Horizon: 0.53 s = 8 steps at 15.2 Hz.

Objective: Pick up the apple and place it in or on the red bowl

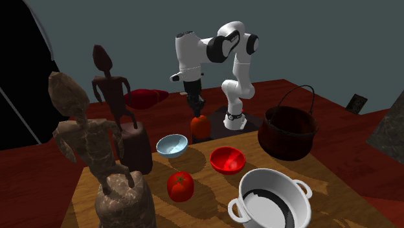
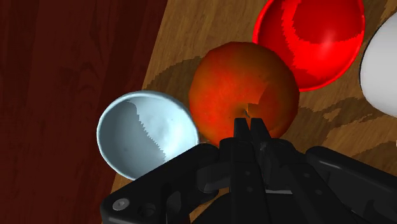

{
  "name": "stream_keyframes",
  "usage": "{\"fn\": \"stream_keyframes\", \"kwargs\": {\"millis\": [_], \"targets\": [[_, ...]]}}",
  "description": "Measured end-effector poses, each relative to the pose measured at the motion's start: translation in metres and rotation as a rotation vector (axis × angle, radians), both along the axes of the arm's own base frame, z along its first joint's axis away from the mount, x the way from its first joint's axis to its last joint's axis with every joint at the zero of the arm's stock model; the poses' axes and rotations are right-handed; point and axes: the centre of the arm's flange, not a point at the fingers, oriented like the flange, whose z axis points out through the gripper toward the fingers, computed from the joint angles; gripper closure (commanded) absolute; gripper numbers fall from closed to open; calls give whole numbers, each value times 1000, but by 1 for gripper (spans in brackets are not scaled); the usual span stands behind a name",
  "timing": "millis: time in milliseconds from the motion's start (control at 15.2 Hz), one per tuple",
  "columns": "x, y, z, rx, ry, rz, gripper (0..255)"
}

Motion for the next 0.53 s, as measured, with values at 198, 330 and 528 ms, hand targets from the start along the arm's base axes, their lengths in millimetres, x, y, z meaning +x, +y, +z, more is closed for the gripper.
{"fn": "stream_keyframes", "kwargs": {"millis": [198,330,528], "targets": [[-3,24,15,0,0,1,255],[-3,47,27,0,0,1,255],[-4,82,47,0,-1,1,255]]}}
